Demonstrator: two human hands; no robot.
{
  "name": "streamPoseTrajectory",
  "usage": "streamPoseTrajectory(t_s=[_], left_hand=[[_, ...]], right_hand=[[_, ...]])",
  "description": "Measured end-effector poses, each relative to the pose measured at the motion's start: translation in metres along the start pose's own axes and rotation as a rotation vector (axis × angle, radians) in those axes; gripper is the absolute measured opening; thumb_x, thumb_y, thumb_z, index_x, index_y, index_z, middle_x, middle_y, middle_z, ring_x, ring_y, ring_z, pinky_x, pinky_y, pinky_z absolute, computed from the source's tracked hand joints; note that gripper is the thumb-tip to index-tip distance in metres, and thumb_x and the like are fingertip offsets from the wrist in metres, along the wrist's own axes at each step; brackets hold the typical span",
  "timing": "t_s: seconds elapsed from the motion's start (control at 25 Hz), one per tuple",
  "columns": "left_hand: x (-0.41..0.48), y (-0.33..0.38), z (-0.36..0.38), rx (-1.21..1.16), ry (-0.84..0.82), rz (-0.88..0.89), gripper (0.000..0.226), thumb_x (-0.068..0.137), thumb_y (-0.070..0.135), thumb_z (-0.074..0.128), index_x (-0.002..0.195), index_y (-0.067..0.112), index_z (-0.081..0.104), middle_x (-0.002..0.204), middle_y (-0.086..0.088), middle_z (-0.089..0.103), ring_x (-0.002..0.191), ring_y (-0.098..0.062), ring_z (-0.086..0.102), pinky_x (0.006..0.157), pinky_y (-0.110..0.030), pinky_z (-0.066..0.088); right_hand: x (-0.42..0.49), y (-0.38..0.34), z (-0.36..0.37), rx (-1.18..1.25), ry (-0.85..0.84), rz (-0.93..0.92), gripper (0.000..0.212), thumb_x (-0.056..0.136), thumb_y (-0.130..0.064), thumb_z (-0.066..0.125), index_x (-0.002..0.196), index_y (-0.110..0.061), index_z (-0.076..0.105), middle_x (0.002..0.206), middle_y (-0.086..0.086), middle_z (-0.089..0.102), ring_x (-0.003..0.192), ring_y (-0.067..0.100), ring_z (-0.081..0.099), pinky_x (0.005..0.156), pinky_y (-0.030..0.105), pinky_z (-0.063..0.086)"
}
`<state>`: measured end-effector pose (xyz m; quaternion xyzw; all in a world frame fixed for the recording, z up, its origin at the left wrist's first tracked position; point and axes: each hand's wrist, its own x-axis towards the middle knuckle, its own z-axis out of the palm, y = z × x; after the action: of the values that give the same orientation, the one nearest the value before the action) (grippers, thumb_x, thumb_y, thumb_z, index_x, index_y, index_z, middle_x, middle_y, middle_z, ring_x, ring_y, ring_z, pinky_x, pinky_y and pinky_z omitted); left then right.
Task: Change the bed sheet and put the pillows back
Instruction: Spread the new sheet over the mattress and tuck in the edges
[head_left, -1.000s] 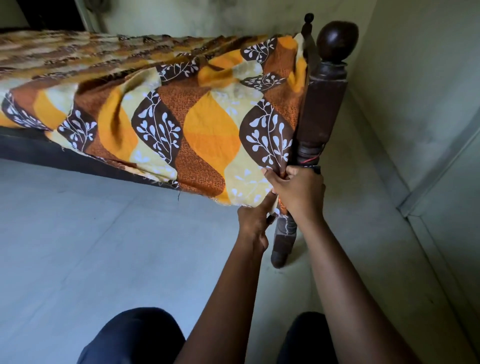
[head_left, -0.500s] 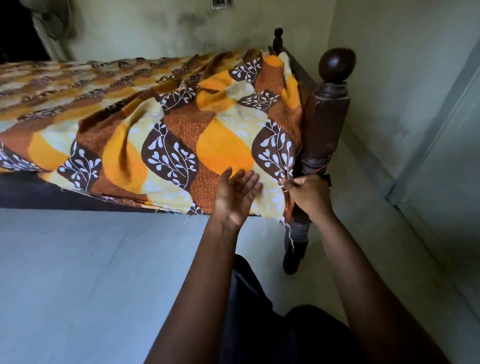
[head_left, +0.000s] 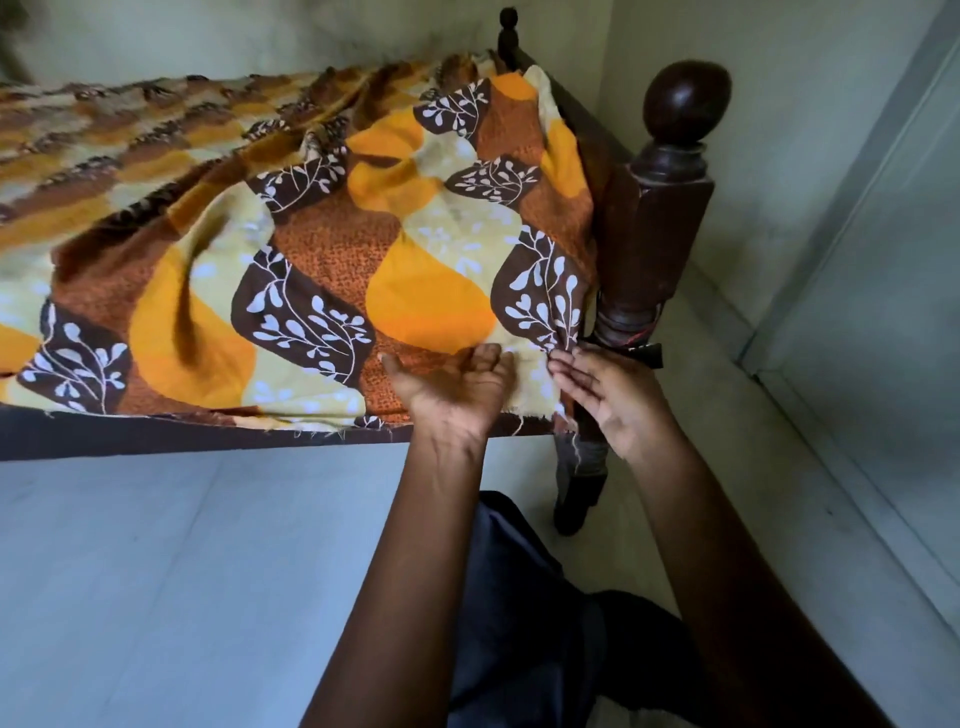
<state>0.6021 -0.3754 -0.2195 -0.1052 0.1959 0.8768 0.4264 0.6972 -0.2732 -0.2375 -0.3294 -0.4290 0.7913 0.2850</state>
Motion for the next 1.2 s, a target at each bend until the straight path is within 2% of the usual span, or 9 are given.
streamPoseTrajectory(t_s=[0.08, 0.24, 0.32, 0.44, 0.6, 0.72, 0.8, 0.96, 1.2], left_hand=[[-0.003, 0.002, -0.004, -0.055, -0.007, 0.002, 0.091, 0.085, 0.069, 0.024, 0.131, -0.008, 0.036, 0.131, -0.027, 0.042, 0.124, -0.034, 0.041, 0.111, -0.050, 0.026], [-0.004, 0.011, -0.003, -0.041, -0.052, -0.004, 0.081, 0.087, 0.059, 0.031, 0.126, -0.011, 0.043, 0.134, -0.028, 0.046, 0.128, -0.038, 0.043, 0.103, -0.048, 0.035], [-0.004, 0.014, -0.002, 0.000, -0.050, -0.023, 0.075, 0.088, 0.054, 0.033, 0.118, -0.012, 0.048, 0.132, -0.028, 0.048, 0.126, -0.038, 0.045, 0.101, -0.046, 0.038], [-0.005, 0.016, -0.008, 0.093, 0.009, -0.047, 0.066, 0.093, 0.048, 0.028, 0.117, -0.010, 0.049, 0.133, -0.026, 0.049, 0.126, -0.036, 0.046, 0.101, -0.044, 0.038], [-0.008, 0.019, -0.013, 0.197, 0.068, -0.044, 0.055, 0.099, 0.036, 0.028, 0.125, -0.009, 0.046, 0.125, -0.025, 0.054, 0.124, -0.035, 0.049, 0.096, -0.042, 0.042], [-0.015, 0.025, -0.020, 0.144, 0.093, 0.056, 0.044, 0.099, 0.030, 0.032, 0.117, -0.006, 0.049, 0.112, -0.023, 0.058, 0.122, -0.033, 0.051, 0.098, -0.041, 0.043], [-0.018, 0.038, -0.026, 0.104, 0.120, 0.162, 0.049, 0.098, 0.034, 0.033, 0.126, -0.005, 0.046, 0.120, -0.021, 0.056, 0.122, -0.032, 0.051, 0.102, -0.040, 0.042], [-0.018, 0.061, -0.033, 0.068, 0.101, 0.221, 0.070, 0.096, 0.051, 0.026, 0.137, -0.005, 0.034, 0.142, -0.023, 0.039, 0.133, -0.034, 0.038, 0.113, -0.044, 0.027], [0.010, 0.069, -0.018, -0.053, -0.010, 0.205, 0.089, 0.087, 0.067, 0.021, 0.141, -0.003, 0.029, 0.143, -0.024, 0.036, 0.135, -0.036, 0.033, 0.112, -0.049, 0.024]], right_hand=[[-0.002, -0.007, -0.001, 0.256, -0.121, 0.128, 0.022, 0.097, -0.014, 0.041, 0.103, 0.000, 0.056, 0.109, 0.016, 0.063, 0.092, 0.019, 0.066, 0.080, 0.029, 0.056], [-0.003, -0.010, 0.027, 0.402, -0.182, 0.113, 0.035, 0.098, -0.023, 0.031, 0.119, -0.004, 0.051, 0.141, 0.013, 0.043, 0.133, 0.023, 0.040, 0.108, 0.040, 0.033], [0.012, -0.010, 0.046, 0.453, -0.122, 0.077, 0.039, 0.097, -0.026, 0.031, 0.124, -0.004, 0.050, 0.133, 0.012, 0.051, 0.132, 0.024, 0.041, 0.110, 0.037, 0.030], [0.021, -0.010, 0.055, 0.482, -0.029, 0.047, 0.033, 0.098, -0.030, 0.033, 0.108, -0.010, 0.056, 0.106, 0.005, 0.060, 0.113, 0.019, 0.053, 0.101, 0.031, 0.037], [-0.014, 0.011, 0.025, 0.521, -0.010, 0.069, 0.043, 0.099, -0.034, 0.036, 0.134, -0.010, 0.043, 0.130, 0.008, 0.051, 0.125, 0.020, 0.047, 0.107, 0.035, 0.035], [-0.042, 0.032, 0.020, 0.617, -0.075, 0.139, 0.042, 0.098, -0.025, 0.036, 0.132, -0.003, 0.044, 0.133, 0.016, 0.053, 0.123, 0.025, 0.051, 0.096, 0.036, 0.048], [-0.048, 0.045, 0.035, 0.626, -0.150, 0.187, 0.041, 0.097, -0.023, 0.037, 0.131, -0.002, 0.046, 0.132, 0.017, 0.053, 0.123, 0.025, 0.051, 0.092, 0.034, 0.050], [-0.039, 0.051, 0.071, 0.602, -0.176, 0.222, 0.043, 0.097, -0.025, 0.037, 0.134, -0.003, 0.043, 0.139, 0.012, 0.048, 0.129, 0.024, 0.045, 0.108, 0.036, 0.037], [-0.006, 0.043, 0.107, 0.658, -0.183, 0.182, 0.041, 0.096, -0.032, 0.037, 0.127, -0.008, 0.048, 0.131, 0.011, 0.050, 0.126, 0.024, 0.045, 0.109, 0.036, 0.032]])
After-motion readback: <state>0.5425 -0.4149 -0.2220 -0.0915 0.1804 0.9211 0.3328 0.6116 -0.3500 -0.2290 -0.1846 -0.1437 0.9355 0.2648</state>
